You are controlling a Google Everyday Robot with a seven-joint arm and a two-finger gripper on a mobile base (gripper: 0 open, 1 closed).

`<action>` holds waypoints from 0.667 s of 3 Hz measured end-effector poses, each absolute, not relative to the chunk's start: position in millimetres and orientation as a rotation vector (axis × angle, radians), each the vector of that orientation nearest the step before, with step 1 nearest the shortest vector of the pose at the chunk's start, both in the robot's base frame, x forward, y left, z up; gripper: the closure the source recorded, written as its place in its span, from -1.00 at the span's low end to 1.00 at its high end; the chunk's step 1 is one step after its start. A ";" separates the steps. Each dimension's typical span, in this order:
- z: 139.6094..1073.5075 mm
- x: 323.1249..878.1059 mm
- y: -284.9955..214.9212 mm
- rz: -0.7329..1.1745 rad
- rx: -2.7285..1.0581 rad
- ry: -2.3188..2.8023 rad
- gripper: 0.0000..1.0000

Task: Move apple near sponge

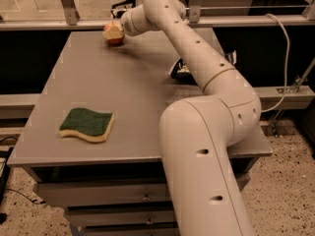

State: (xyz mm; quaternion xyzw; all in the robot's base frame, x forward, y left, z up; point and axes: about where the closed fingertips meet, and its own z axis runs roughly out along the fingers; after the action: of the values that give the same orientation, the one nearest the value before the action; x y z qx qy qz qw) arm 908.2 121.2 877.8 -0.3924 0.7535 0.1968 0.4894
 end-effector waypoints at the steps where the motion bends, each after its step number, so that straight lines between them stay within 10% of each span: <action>1: 877.1 905.4 115.0 0.476 -0.947 1.837 0.67; 2: 908.0 883.5 104.2 0.526 -0.965 1.769 1.00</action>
Offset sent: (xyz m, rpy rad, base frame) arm -0.0388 -0.0273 0.0428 0.0666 -0.0573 0.0549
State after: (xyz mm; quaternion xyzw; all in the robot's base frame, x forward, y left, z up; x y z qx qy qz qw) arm 883.5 104.2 908.0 -0.3999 0.7332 0.2181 0.5050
